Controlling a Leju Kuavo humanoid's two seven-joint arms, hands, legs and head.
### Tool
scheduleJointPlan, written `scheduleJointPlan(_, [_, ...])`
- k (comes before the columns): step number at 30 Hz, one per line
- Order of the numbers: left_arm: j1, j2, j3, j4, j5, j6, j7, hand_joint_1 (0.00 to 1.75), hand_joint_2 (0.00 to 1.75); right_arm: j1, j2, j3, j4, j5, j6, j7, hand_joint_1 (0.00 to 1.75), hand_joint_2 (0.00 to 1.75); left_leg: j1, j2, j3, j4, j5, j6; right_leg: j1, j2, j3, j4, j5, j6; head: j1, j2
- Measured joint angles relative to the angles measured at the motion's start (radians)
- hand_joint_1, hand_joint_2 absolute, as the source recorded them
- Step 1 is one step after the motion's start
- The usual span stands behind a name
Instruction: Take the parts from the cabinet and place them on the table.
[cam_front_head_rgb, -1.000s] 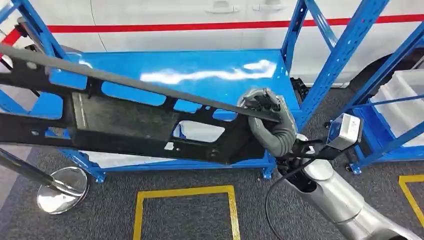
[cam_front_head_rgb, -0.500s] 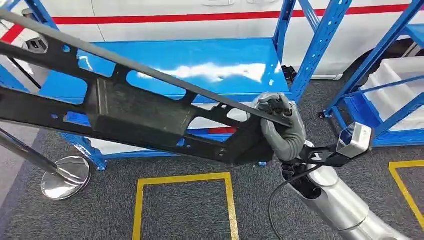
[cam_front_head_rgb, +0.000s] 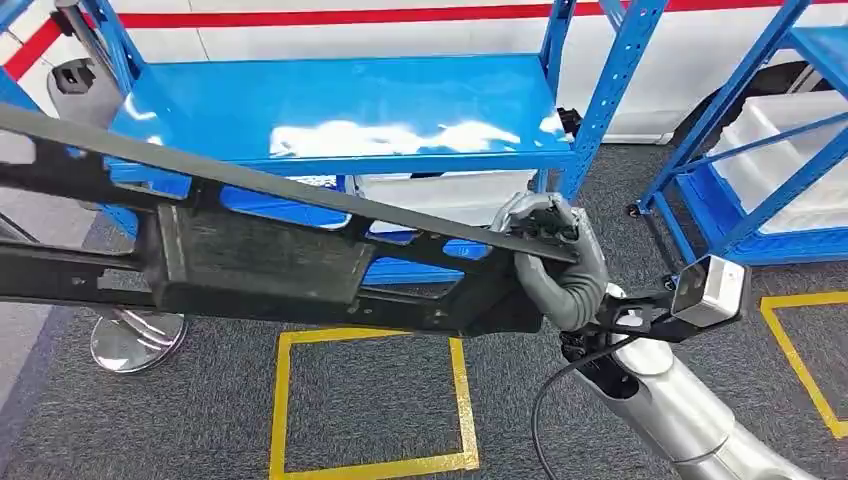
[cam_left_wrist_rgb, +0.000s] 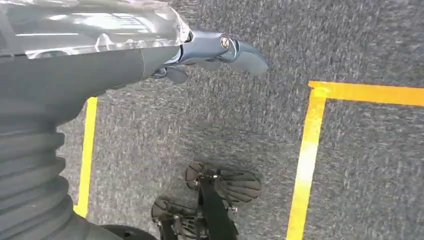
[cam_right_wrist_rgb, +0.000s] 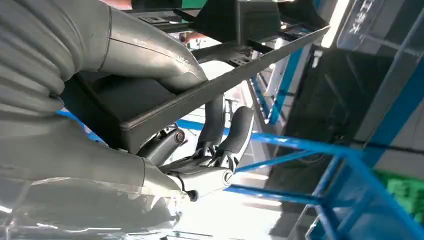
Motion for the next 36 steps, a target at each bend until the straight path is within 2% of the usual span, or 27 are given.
scheduleJointPlan(2, [0.003,0.004,0.000,0.000,-0.008,0.002,0.000,0.00,1.75,-0.010,0.000,-0.003,-0.006,-0.004,-0.005,0.004,1.71,1.75,0.000,-0.001,-0.005,-0.014,0.028,-0.012,0.000,0.000,-0.014,-0.011,0.023,-0.011,0.000,0.000])
scheduleJointPlan(3, [0.002,0.011,-0.001,-0.001,-0.011,0.003,0.000,0.00,1.75,-0.012,0.000,-0.005,-0.007,-0.008,-0.007,0.006,1.71,1.75,0.001,-0.003,-0.014,-0.012,0.016,-0.017,-0.012,-0.009,-0.023,-0.022,0.042,-0.017,0.000,0.000])
scheduleJointPlan(4, [0.003,0.011,-0.002,-0.001,-0.017,0.002,0.003,0.00,1.75,-0.013,0.000,-0.006,-0.012,-0.015,-0.011,0.013,1.71,1.75,0.001,-0.005,-0.029,0.010,-0.030,-0.026,-0.012,-0.006,-0.035,-0.022,0.054,-0.021,0.000,0.000])
scheduleJointPlan(6, [0.006,0.013,-0.002,-0.001,-0.021,0.002,0.008,0.00,1.75,-0.014,0.000,-0.011,-0.023,-0.023,-0.015,0.014,1.71,1.75,0.011,-0.005,-0.061,0.145,-0.156,-0.040,-0.012,-0.008,-0.064,-0.021,0.076,-0.027,0.000,0.000])
scheduleJointPlan(7, [0.006,0.014,-0.003,-0.001,-0.021,0.003,0.008,0.00,1.75,-0.014,-0.003,-0.014,-0.024,-0.025,-0.019,0.014,1.71,1.75,0.014,-0.004,-0.073,0.222,-0.196,-0.047,-0.012,-0.009,-0.076,-0.019,0.087,-0.026,0.000,0.000])
scheduleJointPlan(8, [0.006,0.014,-0.003,-0.001,-0.021,0.004,0.009,0.00,1.75,-0.014,-0.003,-0.014,-0.024,-0.026,-0.021,0.014,1.71,1.75,0.017,-0.004,-0.076,0.283,-0.199,-0.053,-0.013,-0.010,-0.091,-0.017,0.098,-0.024,0.000,0.000])
scheduleJointPlan(10, [0.005,0.018,-0.003,-0.001,-0.021,0.004,0.009,0.00,1.75,-0.014,-0.003,-0.014,-0.025,-0.027,-0.021,0.014,1.71,1.75,0.024,-0.004,-0.034,0.278,-0.138,-0.062,-0.017,-0.010,-0.122,-0.006,0.114,-0.017,0.000,0.000])
scheduleJointPlan(11, [0.005,0.019,-0.003,-0.002,-0.021,0.004,0.009,0.00,1.75,-0.015,-0.003,-0.014,-0.026,-0.031,-0.020,0.014,1.71,1.75,0.028,-0.004,0.016,0.217,-0.101,-0.066,-0.021,-0.009,-0.137,0.001,0.120,-0.011,0.000,0.000])
scheduleJointPlan(12, [0.005,0.021,-0.003,-0.002,-0.021,0.004,0.009,0.00,1.75,-0.018,-0.003,-0.014,-0.027,-0.034,-0.019,0.014,1.71,1.75,0.033,-0.005,0.077,0.135,-0.089,-0.069,-0.024,-0.007,-0.149,0.009,0.125,-0.005,0.000,0.000])
scheduleJointPlan(13, [0.001,0.021,-0.004,-0.002,-0.021,0.003,0.008,0.00,1.75,-0.023,-0.003,-0.015,-0.031,-0.038,-0.019,0.014,1.71,1.75,0.034,-0.012,0.137,0.041,-0.129,-0.073,-0.022,-0.006,-0.161,0.017,0.130,0.002,0.000,0.000])
scheduleJointPlan(14, [0.000,0.024,-0.006,-0.003,-0.021,0.003,0.006,0.00,1.75,-0.030,-0.003,-0.018,-0.038,-0.042,-0.019,0.018,1.71,1.75,0.024,-0.017,0.172,-0.017,-0.149,-0.058,-0.021,-0.006,-0.165,0.022,0.135,0.010,0.000,0.000])
scheduleJointPlan(15, [0.000,0.025,-0.008,-0.004,-0.023,0.003,0.005,0.00,1.75,-0.037,-0.003,-0.019,-0.042,-0.045,-0.021,0.021,1.71,1.75,0.023,-0.016,0.163,-0.013,-0.148,-0.044,-0.022,-0.005,-0.167,0.018,0.147,0.016,0.000,0.000])
scheduleJointPlan(17, [-0.001,0.026,-0.009,-0.004,-0.024,0.007,0.003,0.00,1.75,-0.041,-0.003,-0.019,-0.043,-0.049,-0.019,0.025,1.71,1.75,0.019,-0.015,0.151,-0.013,-0.139,-0.030,-0.022,-0.005,-0.172,0.011,0.162,0.029,0.000,0.000])
scheduleJointPlan(18, [0.001,0.026,-0.009,-0.004,-0.024,0.010,0.003,0.00,1.75,-0.039,0.000,-0.019,-0.043,-0.049,-0.015,0.023,1.71,1.75,0.026,-0.012,0.145,-0.019,-0.127,-0.014,-0.024,-0.004,-0.179,0.013,0.159,0.035,0.000,0.000])
scheduleJointPlan(19, [0.001,0.026,-0.010,-0.004,-0.021,0.013,0.003,0.00,1.75,-0.038,0.001,-0.019,-0.043,-0.047,-0.010,0.019,1.71,1.75,0.024,-0.009,0.137,-0.019,-0.118,-0.006,-0.027,-0.004,-0.189,0.035,0.124,0.036,0.000,0.000])
scheduleJointPlan(20, [0.000,0.026,-0.010,-0.004,-0.017,0.018,0.005,0.00,1.75,-0.036,0.002,-0.019,-0.046,-0.039,-0.006,0.017,1.71,1.75,0.023,-0.008,0.127,-0.019,-0.110,0.004,-0.027,-0.003,-0.208,0.088,0.065,0.035,0.000,0.000])
scheduleJointPlan(22, [0.000,0.026,-0.009,-0.004,-0.011,0.028,0.008,0.00,1.75,-0.032,0.002,-0.017,-0.053,-0.020,-0.006,0.013,1.71,1.75,0.018,-0.008,0.108,-0.018,-0.094,0.010,-0.025,-0.001,-0.254,0.244,-0.034,0.036,0.000,0.000])
scheduleJointPlan(23, [0.000,0.026,-0.009,-0.004,-0.009,0.030,0.010,0.00,1.75,-0.028,0.002,-0.015,-0.057,-0.010,-0.008,0.013,1.71,1.75,0.015,-0.008,0.098,-0.017,-0.087,0.011,-0.025,0.000,-0.270,0.311,-0.051,0.037,0.000,0.000])
scheduleJointPlan(24, [0.002,0.026,-0.009,-0.004,-0.009,0.030,0.011,0.00,1.75,-0.023,0.003,-0.014,-0.060,-0.001,-0.012,0.013,1.71,1.75,0.012,-0.013,0.088,-0.017,-0.080,0.011,-0.025,0.000,-0.267,0.333,-0.037,0.036,0.000,0.000])
scheduleJointPlan(25, [0.002,0.026,-0.009,-0.004,-0.010,0.030,0.015,0.00,1.75,-0.021,0.002,-0.013,-0.063,0.009,-0.017,0.016,1.71,1.75,0.010,-0.020,0.080,-0.016,-0.074,0.009,-0.025,0.001,-0.241,0.309,-0.009,0.031,0.000,0.000])
scheduleJointPlan(27, [0.003,0.028,-0.009,-0.005,-0.019,0.024,0.028,0.00,1.75,-0.020,0.002,-0.014,-0.077,0.024,-0.040,0.034,1.71,1.75,0.004,-0.030,0.070,-0.015,-0.064,0.007,-0.018,0.013,-0.129,0.149,0.051,0.012,0.000,0.000])
scheduleJointPlan(28, [0.002,0.028,-0.010,-0.004,-0.022,0.021,0.031,0.00,1.75,-0.020,0.002,-0.016,-0.085,0.025,-0.051,0.040,1.71,1.75,0.007,-0.034,0.067,-0.015,-0.060,0.005,-0.014,0.045,-0.069,0.058,0.056,-0.006,0.000,0.000])
scheduleJointPlan(29, [-0.001,0.027,-0.010,-0.005,-0.025,0.019,0.036,0.00,1.75,-0.019,0.003,-0.019,-0.092,0.026,-0.060,0.045,1.71,1.75,0.000,-0.040,0.061,-0.013,-0.054,-0.001,-0.015,0.054,-0.040,0.010,0.040,-0.013,0.000,0.000])
scheduleJointPlan(32, [0.001,0.035,-0.011,-0.005,-0.028,0.019,0.044,0.00,1.75,-0.014,0.003,-0.024,-0.104,0.027,-0.071,0.045,1.71,1.75,0.009,-0.061,0.053,-0.018,-0.036,-0.020,-0.006,0.034,-0.042,-0.001,0.043,-0.011,0.000,0.000])
scheduleJointPlan(33, [0.003,0.039,-0.011,-0.005,-0.028,0.019,0.045,0.00,1.75,-0.010,0.003,-0.025,-0.108,0.032,-0.074,0.045,1.71,1.75,0.000,-0.068,0.050,-0.017,-0.034,-0.026,-0.017,0.025,-0.042,-0.016,0.052,-0.012,0.000,0.000])
scheduleJointPlan(35, [0.003,0.042,-0.011,-0.007,-0.027,0.020,0.045,0.00,1.75,-0.005,0.003,-0.024,-0.114,0.042,-0.077,0.043,1.71,1.75,0.005,-0.033,0.022,0.045,-0.096,-0.035,-0.020,0.002,-0.044,-0.021,0.062,-0.019,0.000,0.000])
scheduleJointPlan(36, [0.002,0.042,-0.011,-0.007,-0.025,0.021,0.045,0.00,1.75,-0.002,-0.002,-0.024,-0.115,0.043,-0.077,0.043,1.71,1.75,0.010,-0.023,-0.008,0.122,-0.143,-0.041,-0.019,-0.010,-0.049,-0.020,0.064,-0.021,0.000,0.000])
